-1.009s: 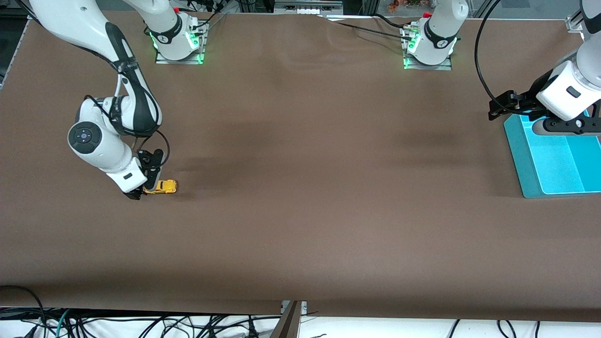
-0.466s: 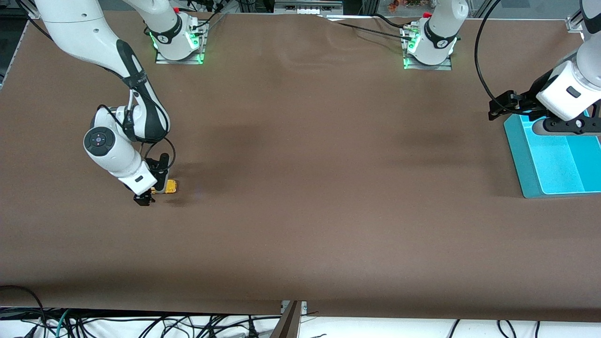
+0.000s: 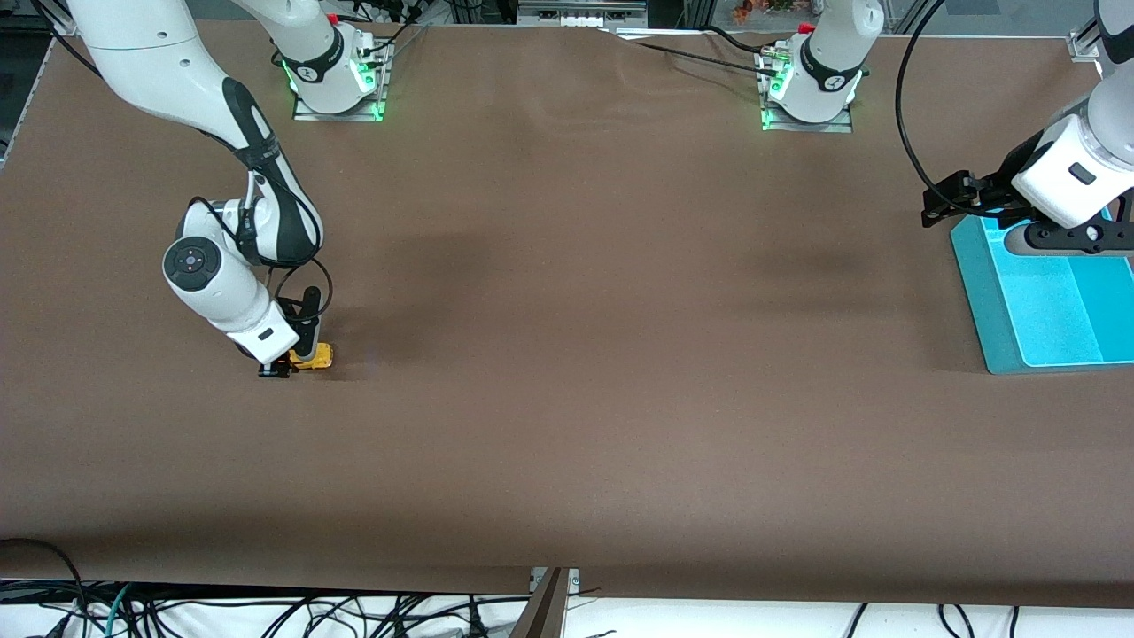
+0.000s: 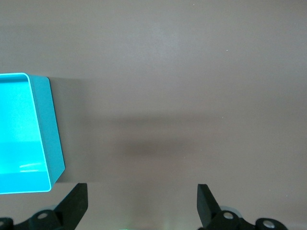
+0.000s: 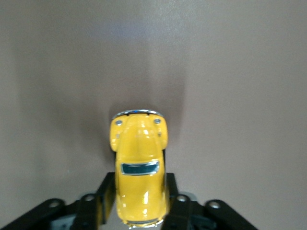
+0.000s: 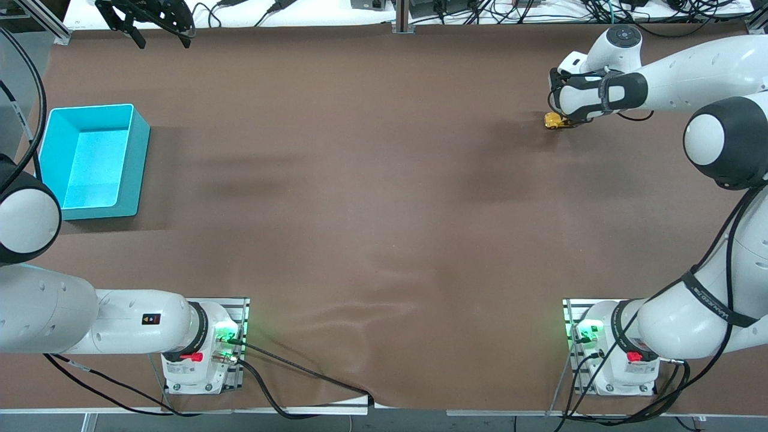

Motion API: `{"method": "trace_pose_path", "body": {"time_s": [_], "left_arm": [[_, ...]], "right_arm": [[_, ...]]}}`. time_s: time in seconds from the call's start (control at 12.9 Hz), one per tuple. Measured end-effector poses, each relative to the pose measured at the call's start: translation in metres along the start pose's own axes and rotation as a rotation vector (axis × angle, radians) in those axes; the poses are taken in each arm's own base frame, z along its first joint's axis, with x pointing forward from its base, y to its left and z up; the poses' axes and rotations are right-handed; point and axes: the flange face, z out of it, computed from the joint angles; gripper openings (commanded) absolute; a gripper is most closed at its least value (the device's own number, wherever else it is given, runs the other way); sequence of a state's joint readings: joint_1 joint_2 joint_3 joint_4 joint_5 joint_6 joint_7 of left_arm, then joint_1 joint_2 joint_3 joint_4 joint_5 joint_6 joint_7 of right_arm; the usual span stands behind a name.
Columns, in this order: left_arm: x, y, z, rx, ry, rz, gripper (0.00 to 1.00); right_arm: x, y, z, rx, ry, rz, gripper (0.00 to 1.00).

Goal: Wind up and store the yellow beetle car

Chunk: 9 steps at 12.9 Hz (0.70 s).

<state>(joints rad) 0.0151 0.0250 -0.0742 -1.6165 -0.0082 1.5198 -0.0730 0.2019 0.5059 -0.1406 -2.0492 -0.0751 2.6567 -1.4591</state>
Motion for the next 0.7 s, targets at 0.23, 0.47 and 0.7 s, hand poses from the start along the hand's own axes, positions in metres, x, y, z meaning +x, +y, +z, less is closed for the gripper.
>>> {"method": "trace_pose_path", "body": {"time_s": [0.23,0.47,0.7], "left_arm": [[0.0000,0.0000,0.0000,0.000,0.000,0.000,1.00],[0.0000,0.0000,0.0000,0.000,0.000,0.000,1.00],[0.0000,0.0005,0.0000,0.000,0.000,0.001,1.00]], "right_arm": [[0.0002,-0.0001,-0.0006,0.003,0.000,-0.001,0.23],[0.0009,-0.0005,-0.0006,0.006,0.000,-0.002,0.22],[-0.0003,-0.0009,-0.0001,0.006,0.000,-0.003,0.22]]}}
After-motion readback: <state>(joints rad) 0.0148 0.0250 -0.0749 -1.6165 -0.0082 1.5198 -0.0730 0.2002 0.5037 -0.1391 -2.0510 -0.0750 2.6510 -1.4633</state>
